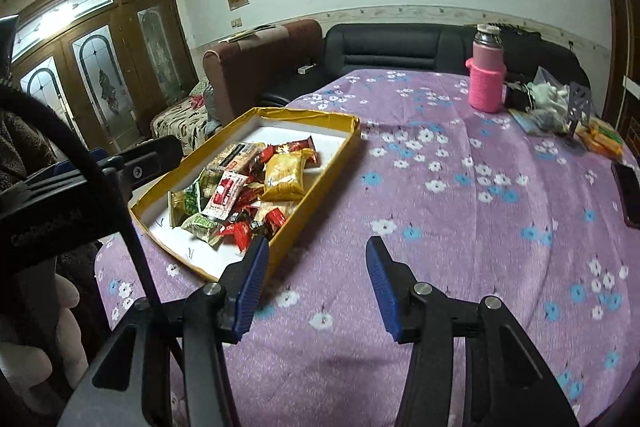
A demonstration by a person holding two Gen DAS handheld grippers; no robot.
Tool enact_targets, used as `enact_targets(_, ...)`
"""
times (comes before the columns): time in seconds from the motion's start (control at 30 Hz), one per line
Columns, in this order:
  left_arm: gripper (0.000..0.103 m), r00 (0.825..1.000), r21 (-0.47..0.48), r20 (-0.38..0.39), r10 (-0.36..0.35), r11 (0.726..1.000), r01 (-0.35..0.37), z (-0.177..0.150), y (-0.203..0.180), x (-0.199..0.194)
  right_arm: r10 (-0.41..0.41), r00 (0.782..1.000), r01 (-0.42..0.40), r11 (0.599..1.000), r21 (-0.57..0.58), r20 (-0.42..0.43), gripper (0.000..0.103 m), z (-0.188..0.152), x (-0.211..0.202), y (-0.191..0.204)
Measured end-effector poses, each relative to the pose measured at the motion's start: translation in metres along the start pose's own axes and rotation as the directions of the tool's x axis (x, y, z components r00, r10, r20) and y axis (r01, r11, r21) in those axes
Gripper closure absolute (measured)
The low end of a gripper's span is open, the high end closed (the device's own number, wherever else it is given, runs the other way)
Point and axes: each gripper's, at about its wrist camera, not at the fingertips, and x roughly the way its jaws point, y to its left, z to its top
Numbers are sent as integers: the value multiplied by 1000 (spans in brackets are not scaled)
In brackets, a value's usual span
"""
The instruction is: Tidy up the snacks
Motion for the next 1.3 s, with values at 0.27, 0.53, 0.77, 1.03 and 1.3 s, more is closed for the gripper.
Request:
enact_targets(0.27, 0, 1000, -8, -17, -15, 1000, 15, -4, 1, 0, -1, 1000, 1, 1000, -4, -2, 52, -6, -3, 4)
enact_targets(0.53, 0, 999, -24, -40, -18, 1000, 17, -7, 5, 9, 0, 1000, 0, 1000, -6, -22, 52, -8, 5, 7)
enact_targets(0.77, 0, 998, -27, -57, -17, 1000, 15, -10, 7, 16, 2, 999, -3, 1000, -8, -45, 52, -11, 13, 9)
enact_targets(1.03, 0, 998, -11, -69, 4, 1000, -5, -12, 5, 22, -8, 998, 8, 1000, -9, -62, 51, -13, 18, 8)
enact_targets(1.3, 0, 998, 14, -62, 27, 1000, -26, -14, 1, 21, -18, 997, 18, 1000, 0, -76, 50, -16, 21, 4)
